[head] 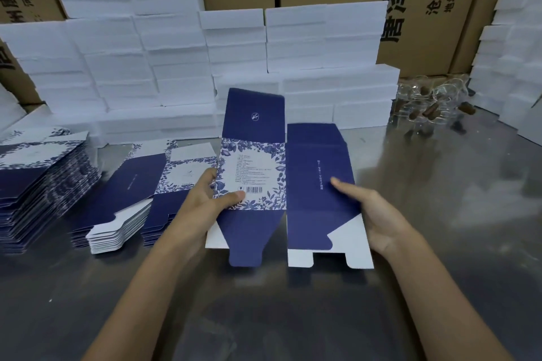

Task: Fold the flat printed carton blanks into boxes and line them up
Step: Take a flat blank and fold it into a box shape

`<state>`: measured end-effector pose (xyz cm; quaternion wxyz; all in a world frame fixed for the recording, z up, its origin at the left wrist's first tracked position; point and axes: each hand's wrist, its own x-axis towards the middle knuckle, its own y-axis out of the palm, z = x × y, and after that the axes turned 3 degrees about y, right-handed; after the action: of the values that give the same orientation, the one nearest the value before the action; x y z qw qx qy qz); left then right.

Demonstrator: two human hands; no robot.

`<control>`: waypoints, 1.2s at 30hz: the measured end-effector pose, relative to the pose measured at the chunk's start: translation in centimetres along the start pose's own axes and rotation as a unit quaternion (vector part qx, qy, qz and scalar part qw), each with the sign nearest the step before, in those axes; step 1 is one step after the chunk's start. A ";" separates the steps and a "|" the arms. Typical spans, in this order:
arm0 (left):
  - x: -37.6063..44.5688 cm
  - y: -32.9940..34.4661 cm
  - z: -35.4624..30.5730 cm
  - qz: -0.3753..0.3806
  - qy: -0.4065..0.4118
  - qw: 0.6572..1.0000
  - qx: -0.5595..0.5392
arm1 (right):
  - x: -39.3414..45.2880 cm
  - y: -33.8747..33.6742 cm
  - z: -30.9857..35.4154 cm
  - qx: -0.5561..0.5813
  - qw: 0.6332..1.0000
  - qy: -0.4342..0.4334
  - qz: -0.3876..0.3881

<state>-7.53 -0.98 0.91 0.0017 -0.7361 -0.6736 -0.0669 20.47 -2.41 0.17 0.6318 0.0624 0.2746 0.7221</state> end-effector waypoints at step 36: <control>-1.0 3.0 0.4 0.159 0.098 0.952 0.243 | -0.2 -0.3 1.0 -0.069 0.996 -0.055 -0.015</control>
<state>-4.57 -2.20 0.64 0.2568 -0.8008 -0.5403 0.0283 21.26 -2.23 0.93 0.6591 0.0541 0.1902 0.7256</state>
